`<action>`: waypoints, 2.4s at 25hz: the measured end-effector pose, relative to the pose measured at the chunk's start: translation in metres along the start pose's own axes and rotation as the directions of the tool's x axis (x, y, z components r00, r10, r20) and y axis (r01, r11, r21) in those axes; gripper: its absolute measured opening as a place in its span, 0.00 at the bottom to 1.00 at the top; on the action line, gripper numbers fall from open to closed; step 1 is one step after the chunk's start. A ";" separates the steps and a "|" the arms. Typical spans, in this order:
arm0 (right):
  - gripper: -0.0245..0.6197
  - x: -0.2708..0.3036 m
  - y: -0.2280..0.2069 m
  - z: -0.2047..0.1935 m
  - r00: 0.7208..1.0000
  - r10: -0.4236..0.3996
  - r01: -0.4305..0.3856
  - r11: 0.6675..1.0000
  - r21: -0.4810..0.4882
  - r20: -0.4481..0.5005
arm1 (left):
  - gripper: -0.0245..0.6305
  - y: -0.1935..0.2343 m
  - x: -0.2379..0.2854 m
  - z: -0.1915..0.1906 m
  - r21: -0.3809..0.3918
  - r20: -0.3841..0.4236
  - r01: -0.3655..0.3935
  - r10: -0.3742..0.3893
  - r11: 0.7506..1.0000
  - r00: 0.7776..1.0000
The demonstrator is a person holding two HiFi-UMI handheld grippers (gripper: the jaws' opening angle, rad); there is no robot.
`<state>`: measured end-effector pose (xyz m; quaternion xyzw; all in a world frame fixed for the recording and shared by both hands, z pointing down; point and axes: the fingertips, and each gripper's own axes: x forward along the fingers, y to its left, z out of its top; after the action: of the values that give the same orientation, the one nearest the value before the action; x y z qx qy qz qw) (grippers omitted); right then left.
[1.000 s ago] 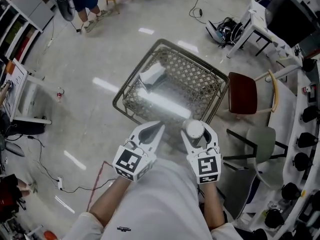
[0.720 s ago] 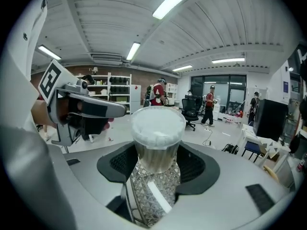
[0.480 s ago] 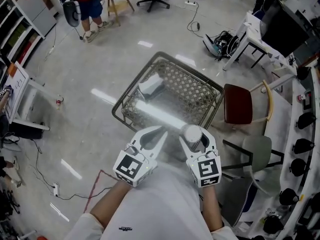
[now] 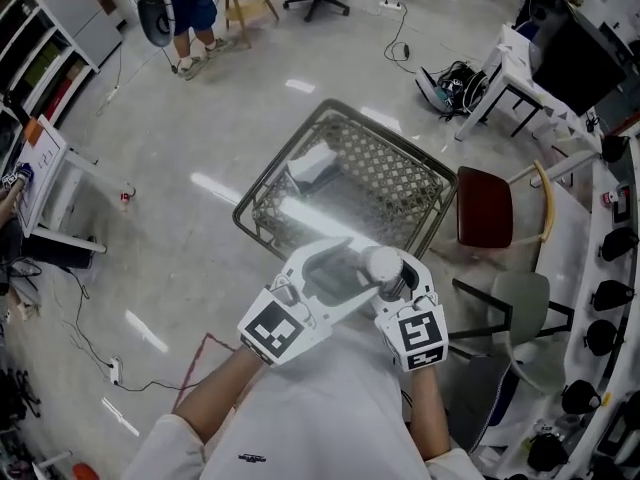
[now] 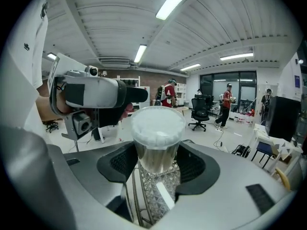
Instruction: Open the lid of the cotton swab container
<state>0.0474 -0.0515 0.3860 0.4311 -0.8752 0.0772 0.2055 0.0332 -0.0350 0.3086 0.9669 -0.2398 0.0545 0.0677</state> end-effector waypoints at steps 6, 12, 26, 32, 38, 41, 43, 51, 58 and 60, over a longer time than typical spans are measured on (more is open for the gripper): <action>0.42 0.009 0.025 0.007 0.996 0.091 -0.092 0.994 -0.052 -0.017 | 0.49 -0.007 0.005 -0.012 0.039 -0.079 0.057 -0.054 0.998 0.995; 0.42 0.013 0.041 0.012 0.989 0.137 -0.142 0.984 -0.111 -0.050 | 0.49 -0.005 0.006 -0.021 0.080 -0.118 0.040 -0.031 0.996 0.992; 0.41 0.018 0.040 0.018 0.987 0.148 -0.152 0.986 -0.065 -0.066 | 0.44 0.002 0.007 -0.013 0.116 -0.082 0.013 -0.004 0.993 0.997; 0.41 0.020 0.035 0.022 0.989 0.133 -0.139 0.985 -0.098 -0.071 | 0.43 0.004 0.008 -0.007 0.201 -0.066 -0.025 0.039 0.979 0.997; 0.40 0.018 0.028 0.023 0.990 0.133 -0.136 0.988 -0.068 -0.053 | 0.44 0.002 0.016 -0.004 0.245 -0.100 0.000 0.025 0.970 0.995; 0.40 0.019 0.026 0.022 0.991 0.123 -0.126 0.990 -0.069 -0.055 | 0.45 0.003 0.018 -0.005 0.212 -0.115 0.017 0.007 0.977 0.993; 0.40 0.020 0.025 0.022 0.991 0.120 -0.124 0.989 -0.075 -0.053 | 0.45 0.004 0.017 -0.005 0.181 -0.108 0.031 -0.011 0.983 0.994; 0.40 0.018 0.024 0.021 0.994 0.095 -0.101 0.989 -0.107 -0.058 | 0.45 -0.001 0.010 0.004 0.105 -0.060 0.063 -0.057 0.993 0.997; 0.40 0.019 0.015 0.012 0.995 0.059 -0.070 0.989 -0.131 -0.086 | 0.44 -0.009 0.005 0.012 0.040 -0.016 0.096 -0.096 0.995 0.995; 0.40 0.019 0.015 0.010 0.994 0.052 -0.065 0.988 -0.137 -0.093 | 0.44 -0.012 0.003 0.017 -0.019 0.010 0.126 -0.126 0.992 0.992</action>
<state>0.0220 -0.0594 0.3860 0.3858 -0.8807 0.0407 0.2719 0.0431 -0.0288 0.2911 0.9797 -0.1790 0.0435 0.0793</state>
